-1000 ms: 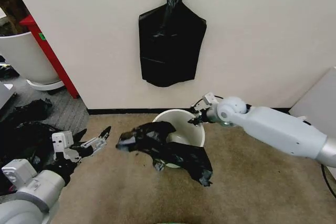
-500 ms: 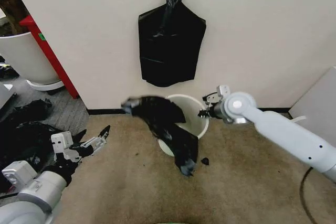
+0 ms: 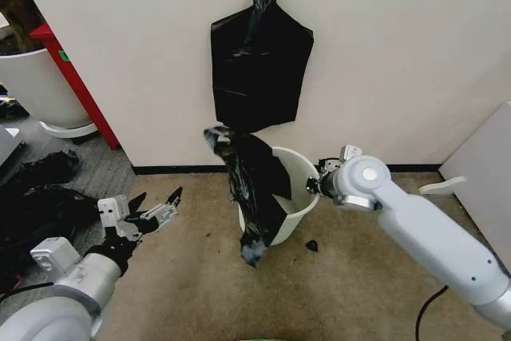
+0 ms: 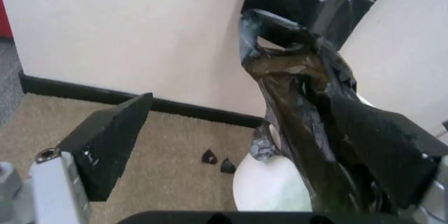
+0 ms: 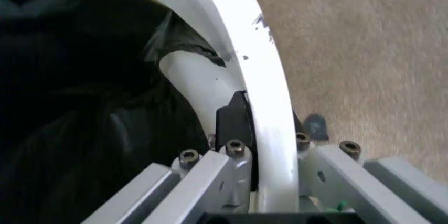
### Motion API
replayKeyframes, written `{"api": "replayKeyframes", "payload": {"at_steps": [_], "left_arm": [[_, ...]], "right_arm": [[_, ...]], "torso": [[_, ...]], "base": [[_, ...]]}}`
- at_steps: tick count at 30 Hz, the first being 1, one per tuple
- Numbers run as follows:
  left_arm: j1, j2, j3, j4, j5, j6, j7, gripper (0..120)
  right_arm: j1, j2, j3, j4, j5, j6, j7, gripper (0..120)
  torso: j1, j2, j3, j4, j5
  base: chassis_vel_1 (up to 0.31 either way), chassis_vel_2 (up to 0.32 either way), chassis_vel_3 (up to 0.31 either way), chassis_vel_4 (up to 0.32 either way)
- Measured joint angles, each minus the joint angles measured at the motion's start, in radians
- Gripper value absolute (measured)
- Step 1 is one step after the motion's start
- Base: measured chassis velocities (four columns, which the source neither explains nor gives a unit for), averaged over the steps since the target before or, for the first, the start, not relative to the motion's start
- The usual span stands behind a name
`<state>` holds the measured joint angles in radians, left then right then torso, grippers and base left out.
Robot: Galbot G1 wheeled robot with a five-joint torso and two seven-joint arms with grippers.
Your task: Place the garbage bag over the trash bin.
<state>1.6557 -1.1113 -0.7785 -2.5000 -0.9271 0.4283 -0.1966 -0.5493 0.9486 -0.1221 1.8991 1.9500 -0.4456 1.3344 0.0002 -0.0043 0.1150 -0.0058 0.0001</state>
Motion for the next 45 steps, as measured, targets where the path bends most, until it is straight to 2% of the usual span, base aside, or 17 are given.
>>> {"api": "replayKeyframes", "payload": {"at_steps": [18,32,35,41,43,45], "left_arm": [[-0.015,0.009,0.018,0.0,-0.004,-0.015,0.004,100],[-0.01,0.003,0.018,0.0,-0.004,-0.018,0.013,100],[-0.01,0.001,0.018,0.0,-0.004,-0.019,0.015,100],[-0.006,-0.005,0.017,0.0,-0.003,-0.024,0.026,100],[-0.006,-0.005,0.017,0.0,-0.003,-0.024,0.026,100],[-0.007,-0.005,0.017,0.0,-0.003,-0.025,0.027,100]], "right_arm": [[-0.196,0.016,0.006,0.063,-0.195,0.047,-0.014,0],[-0.229,0.028,0.014,0.044,-0.209,0.053,-0.024,0],[-0.232,0.03,0.016,0.043,-0.209,0.053,-0.026,7],[-0.246,0.028,0.019,0.038,-0.218,0.052,-0.032,33],[-0.247,0.028,0.019,0.038,-0.219,0.052,-0.032,33],[-0.249,0.025,0.02,0.039,-0.223,0.051,-0.032,41]], "torso": [[0.0,0.0,0.0,-0.0002,-0.0001],[0.0,0.0,0.0,-0.0003,-0.0001],[0.0,0.0,0.0,-0.0003,-0.0002],[0.0,0.0,0.0,-0.0004,-0.0004],[0.0,0.0,0.0,-0.0004,-0.0004],[0.0,0.0,0.0,-0.0003,-0.0004]], "base": [[0.0,0.0,0.0,0.0],[0.0,0.0,0.0,0.0],[0.0,0.0,0.0,0.0],[0.0,0.0,0.0,0.0],[0.0,0.0,0.0,0.0],[0.0,0.0,0.0,0.0]]}}
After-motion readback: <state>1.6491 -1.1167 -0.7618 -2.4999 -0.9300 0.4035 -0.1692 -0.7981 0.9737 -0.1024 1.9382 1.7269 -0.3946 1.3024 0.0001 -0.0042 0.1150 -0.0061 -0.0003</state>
